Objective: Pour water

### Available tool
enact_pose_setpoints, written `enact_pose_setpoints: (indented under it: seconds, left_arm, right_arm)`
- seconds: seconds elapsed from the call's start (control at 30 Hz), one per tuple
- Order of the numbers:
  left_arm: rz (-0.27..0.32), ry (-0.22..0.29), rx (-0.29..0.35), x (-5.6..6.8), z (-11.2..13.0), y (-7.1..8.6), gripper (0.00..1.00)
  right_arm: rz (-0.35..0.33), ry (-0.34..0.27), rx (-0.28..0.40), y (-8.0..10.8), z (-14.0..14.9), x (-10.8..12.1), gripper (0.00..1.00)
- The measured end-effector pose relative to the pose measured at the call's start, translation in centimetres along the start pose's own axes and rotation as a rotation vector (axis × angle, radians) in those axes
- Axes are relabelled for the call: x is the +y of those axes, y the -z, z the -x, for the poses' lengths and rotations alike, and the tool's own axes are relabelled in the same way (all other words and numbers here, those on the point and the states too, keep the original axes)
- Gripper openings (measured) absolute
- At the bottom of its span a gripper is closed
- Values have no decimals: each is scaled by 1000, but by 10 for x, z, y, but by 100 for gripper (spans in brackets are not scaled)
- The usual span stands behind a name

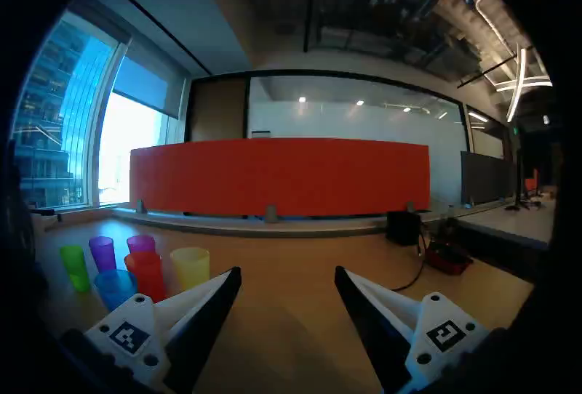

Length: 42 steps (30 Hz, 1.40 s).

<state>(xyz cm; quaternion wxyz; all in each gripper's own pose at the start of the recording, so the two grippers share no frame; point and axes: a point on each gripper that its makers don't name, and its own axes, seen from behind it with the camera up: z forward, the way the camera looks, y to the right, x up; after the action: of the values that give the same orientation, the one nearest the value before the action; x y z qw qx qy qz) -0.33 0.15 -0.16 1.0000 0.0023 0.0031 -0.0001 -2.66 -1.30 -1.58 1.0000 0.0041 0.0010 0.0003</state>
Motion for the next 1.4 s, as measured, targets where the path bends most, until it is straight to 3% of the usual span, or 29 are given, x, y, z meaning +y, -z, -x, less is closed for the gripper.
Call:
enact_pose_setpoints:
  seconds: [0.17,1.4]
  left_arm:
    - [0,0,0,0,0,0,99]
    - [0,0,0,0,0,0,99]
  right_arm:
    - [0,-2,-3,-7,0,4,99]
    - [-1,-2,-4,-4,-1,1,99]
